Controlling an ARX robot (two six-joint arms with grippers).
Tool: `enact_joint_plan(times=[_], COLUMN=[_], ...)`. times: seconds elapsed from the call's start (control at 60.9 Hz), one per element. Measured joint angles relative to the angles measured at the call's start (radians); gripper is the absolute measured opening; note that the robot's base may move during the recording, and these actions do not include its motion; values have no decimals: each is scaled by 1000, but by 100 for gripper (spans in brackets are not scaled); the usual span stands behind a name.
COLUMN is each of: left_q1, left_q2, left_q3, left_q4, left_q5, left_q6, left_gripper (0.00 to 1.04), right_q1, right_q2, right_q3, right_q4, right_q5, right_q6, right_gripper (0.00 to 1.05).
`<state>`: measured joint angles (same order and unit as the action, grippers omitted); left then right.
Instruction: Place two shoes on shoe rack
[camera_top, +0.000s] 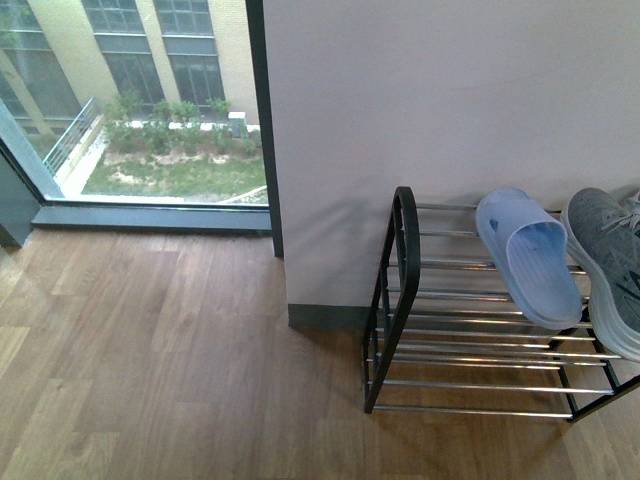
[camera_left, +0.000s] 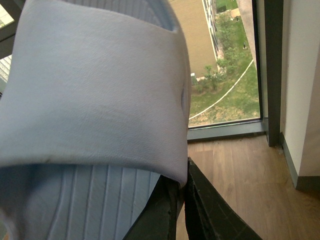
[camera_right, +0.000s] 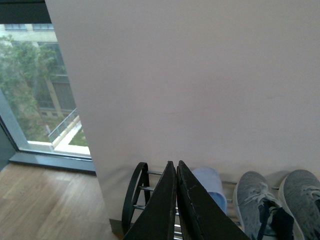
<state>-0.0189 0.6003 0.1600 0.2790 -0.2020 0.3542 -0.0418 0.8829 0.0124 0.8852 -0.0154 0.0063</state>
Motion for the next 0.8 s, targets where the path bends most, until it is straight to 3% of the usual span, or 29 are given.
enact_joint_plan(times=[0.214,0.805], left_q1=[0,0], left_q2=[0,0], left_q3=[0,0], left_q4=[0,0], left_q5=[-3,-1], left_q6=[0,0], left_gripper=[2,2], right_q1=[37,38], right_q2=[-242,-562], right_q3=[3,3], right_q4=[-264,-563], right_q5=[12,16], right_q6=[0,0], right_gripper=[2,2])
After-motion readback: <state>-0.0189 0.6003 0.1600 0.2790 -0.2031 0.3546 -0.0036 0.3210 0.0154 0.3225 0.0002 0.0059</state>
